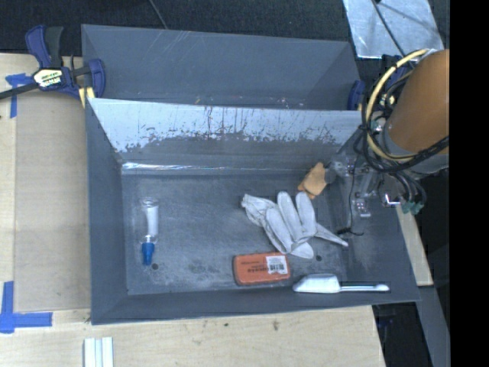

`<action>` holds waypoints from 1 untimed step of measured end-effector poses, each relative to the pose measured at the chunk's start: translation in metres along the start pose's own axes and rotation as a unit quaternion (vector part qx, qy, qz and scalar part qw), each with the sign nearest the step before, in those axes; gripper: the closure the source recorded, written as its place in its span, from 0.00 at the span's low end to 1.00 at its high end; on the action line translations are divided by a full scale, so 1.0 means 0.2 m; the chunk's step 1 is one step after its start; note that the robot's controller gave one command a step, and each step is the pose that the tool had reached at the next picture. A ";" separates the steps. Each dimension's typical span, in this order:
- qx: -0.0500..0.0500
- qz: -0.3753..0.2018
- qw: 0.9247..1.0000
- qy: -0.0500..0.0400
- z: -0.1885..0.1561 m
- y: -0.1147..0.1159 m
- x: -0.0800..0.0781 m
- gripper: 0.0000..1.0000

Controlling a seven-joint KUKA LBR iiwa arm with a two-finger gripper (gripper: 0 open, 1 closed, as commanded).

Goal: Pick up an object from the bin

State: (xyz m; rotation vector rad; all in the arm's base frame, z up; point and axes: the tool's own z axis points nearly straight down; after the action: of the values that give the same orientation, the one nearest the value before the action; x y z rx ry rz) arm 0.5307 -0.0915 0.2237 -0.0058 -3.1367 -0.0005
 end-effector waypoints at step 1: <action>0.001 -0.001 1.000 -0.004 -0.02 0.00 -0.01 0.00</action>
Offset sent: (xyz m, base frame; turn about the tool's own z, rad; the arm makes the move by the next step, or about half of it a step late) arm 0.0463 0.0132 -0.1071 0.0777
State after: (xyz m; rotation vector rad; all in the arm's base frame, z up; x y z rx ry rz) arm 0.5322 -0.0911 0.2285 -0.0015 -3.1453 0.0015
